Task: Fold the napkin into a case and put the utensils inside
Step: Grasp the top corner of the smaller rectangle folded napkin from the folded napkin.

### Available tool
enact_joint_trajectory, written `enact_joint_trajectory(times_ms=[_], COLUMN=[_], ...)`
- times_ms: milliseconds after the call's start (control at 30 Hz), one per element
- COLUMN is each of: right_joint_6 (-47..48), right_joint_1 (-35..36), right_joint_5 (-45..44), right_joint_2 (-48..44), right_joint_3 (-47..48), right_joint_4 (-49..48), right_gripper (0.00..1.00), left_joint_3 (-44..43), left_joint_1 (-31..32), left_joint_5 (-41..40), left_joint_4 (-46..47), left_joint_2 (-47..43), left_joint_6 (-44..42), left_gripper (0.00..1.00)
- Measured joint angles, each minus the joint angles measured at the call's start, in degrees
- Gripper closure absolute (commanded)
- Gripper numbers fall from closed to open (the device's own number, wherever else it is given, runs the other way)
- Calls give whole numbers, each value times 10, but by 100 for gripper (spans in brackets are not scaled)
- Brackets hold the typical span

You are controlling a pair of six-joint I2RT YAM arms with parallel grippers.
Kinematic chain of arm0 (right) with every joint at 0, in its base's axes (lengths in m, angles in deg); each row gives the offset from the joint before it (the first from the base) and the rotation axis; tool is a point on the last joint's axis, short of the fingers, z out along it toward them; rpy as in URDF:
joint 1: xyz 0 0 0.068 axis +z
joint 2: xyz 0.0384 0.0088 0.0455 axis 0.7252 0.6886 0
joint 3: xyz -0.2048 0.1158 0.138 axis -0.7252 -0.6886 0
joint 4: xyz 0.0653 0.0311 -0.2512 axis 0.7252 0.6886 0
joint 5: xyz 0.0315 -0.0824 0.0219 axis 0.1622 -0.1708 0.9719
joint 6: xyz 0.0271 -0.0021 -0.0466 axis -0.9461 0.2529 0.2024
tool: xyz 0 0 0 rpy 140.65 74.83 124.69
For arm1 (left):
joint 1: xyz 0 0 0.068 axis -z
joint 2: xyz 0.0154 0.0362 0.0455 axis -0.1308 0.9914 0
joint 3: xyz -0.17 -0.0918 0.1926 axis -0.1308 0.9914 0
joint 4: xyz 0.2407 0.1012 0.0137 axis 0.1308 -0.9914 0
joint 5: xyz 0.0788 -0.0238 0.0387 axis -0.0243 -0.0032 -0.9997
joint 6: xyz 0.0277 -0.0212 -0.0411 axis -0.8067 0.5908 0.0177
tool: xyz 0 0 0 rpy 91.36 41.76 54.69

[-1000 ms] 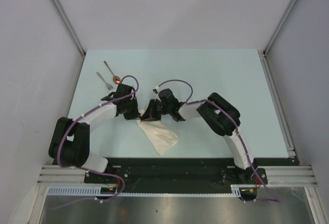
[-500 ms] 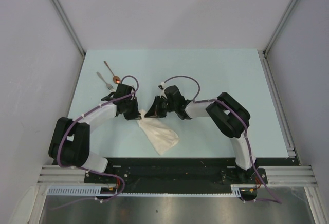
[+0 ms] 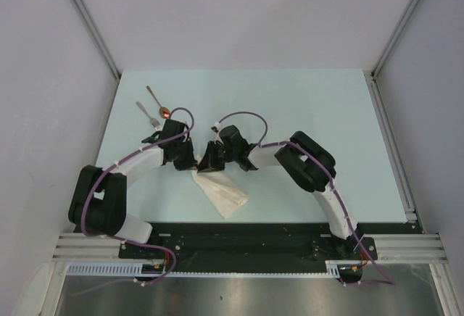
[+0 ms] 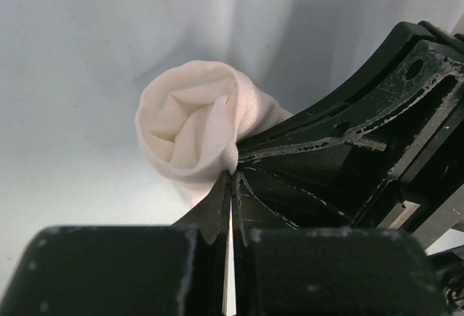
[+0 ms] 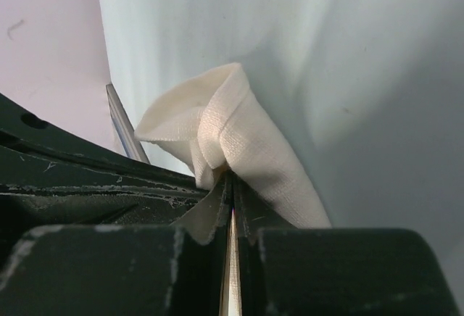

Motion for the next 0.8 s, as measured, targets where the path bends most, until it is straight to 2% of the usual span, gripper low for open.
enact_joint_trajectory(times_ms=[167,200,267,300,367,500,567,667,700,800], right_joint_6=[-2,-2,0,3,14,63,102,180,207,287], right_joint_1=[-2,-2,-6,-7,-10,-23,-30,-36,-36,-25], right_joint_5=[1,1,0,-2,-3,-12,-21,-46,-56,-92], right_joint_2=[2,1,-3,-10,-30,-91,-130,-183,-194,-219], right_joint_3=[5,5,0,-5,-19,-28,-25,1,14,37], right_joint_4=[9,9,9,13,30,112,168,276,312,400], right_gripper=[94,93,91,86,81,64,52,37,34,25], left_joint_3=[1,1,-1,-5,-16,-36,-36,-26,-17,25], left_joint_1=[-4,-5,-7,-7,-8,-8,-7,-2,0,11], left_joint_5=[0,1,1,1,1,0,0,0,2,17], left_joint_4=[2,2,0,-3,-11,-17,-23,-32,-31,-29], left_joint_2=[0,0,1,1,1,-10,-26,-74,-94,-156], left_joint_6=[4,4,3,0,-6,-18,-23,-27,-28,-23], left_gripper=[100,98,87,78,70,64,65,78,83,90])
